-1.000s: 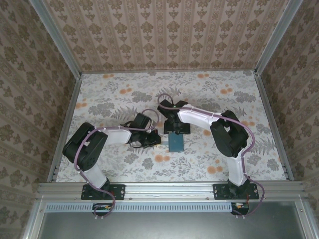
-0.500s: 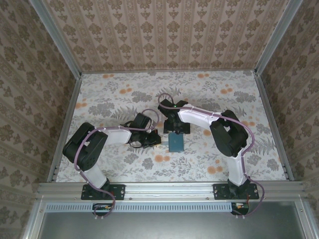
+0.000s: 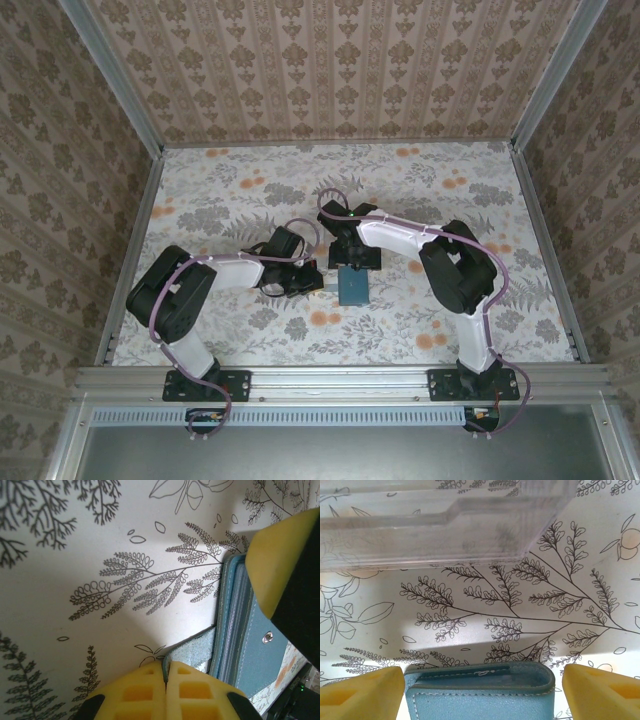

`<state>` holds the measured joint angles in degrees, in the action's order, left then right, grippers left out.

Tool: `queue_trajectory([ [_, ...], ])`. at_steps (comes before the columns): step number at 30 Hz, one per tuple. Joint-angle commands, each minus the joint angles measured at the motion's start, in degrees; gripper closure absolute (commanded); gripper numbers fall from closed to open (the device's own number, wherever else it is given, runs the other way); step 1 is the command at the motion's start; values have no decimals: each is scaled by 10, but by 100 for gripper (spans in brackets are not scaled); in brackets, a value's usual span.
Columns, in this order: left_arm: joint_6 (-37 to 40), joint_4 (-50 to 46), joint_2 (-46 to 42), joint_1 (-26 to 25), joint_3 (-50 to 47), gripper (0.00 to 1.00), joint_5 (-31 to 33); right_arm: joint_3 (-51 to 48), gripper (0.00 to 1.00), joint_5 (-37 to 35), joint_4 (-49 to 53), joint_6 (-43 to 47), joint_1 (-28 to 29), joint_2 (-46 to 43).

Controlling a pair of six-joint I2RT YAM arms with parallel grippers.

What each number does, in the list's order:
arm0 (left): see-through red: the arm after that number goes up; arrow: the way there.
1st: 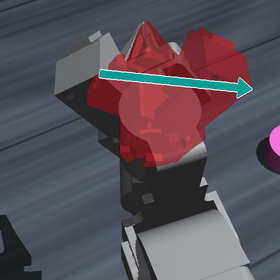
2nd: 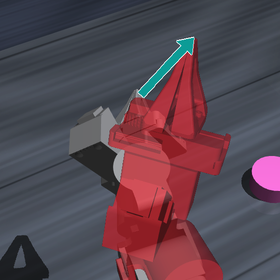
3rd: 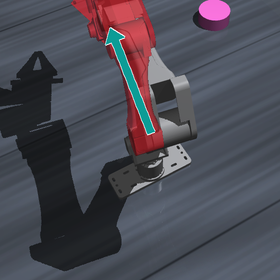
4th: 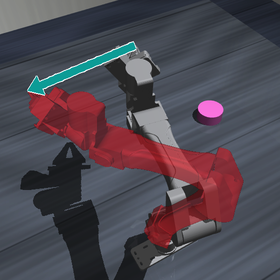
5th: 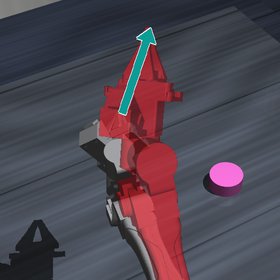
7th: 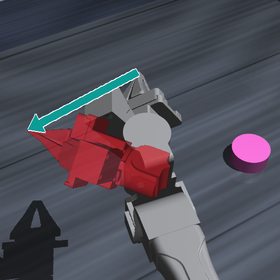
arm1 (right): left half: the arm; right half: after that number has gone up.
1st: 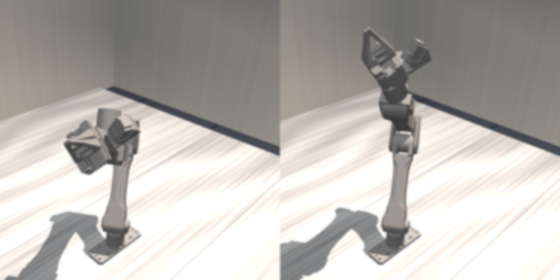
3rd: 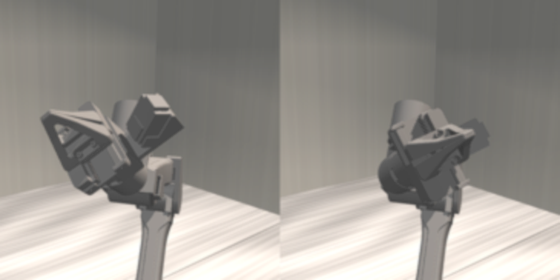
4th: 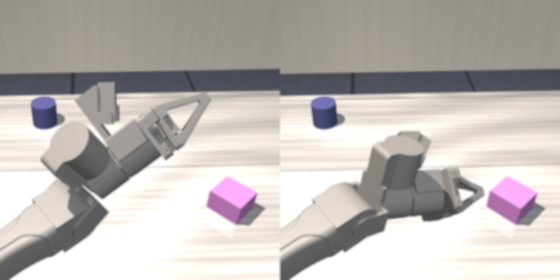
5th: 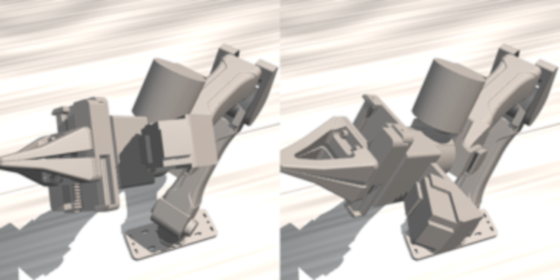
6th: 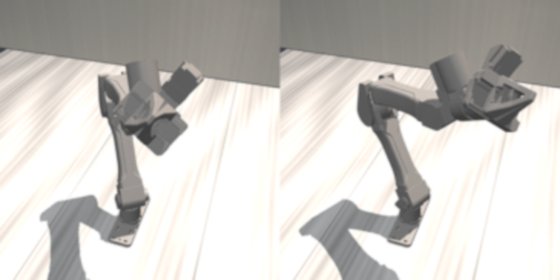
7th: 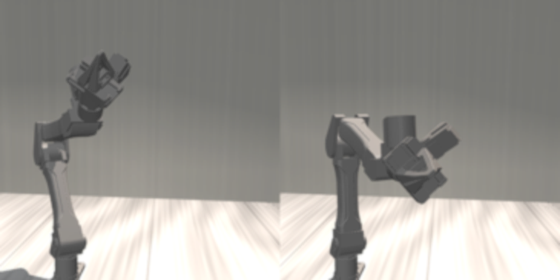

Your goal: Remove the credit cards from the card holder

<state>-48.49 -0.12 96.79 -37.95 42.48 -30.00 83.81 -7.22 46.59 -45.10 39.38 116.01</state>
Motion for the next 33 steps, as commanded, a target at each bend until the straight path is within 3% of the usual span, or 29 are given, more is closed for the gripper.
queue_trajectory([
  [1,-4,-30,19,-10,5,96,14,-9,16,5,3,4,-3,10],
  [23,-9,-35,21,1,0,96,29,-26,22,-49,56,13,-4,-74],
  [33,-22,-27,27,3,0,96,39,-56,35,-16,98,40,-6,-131],
])
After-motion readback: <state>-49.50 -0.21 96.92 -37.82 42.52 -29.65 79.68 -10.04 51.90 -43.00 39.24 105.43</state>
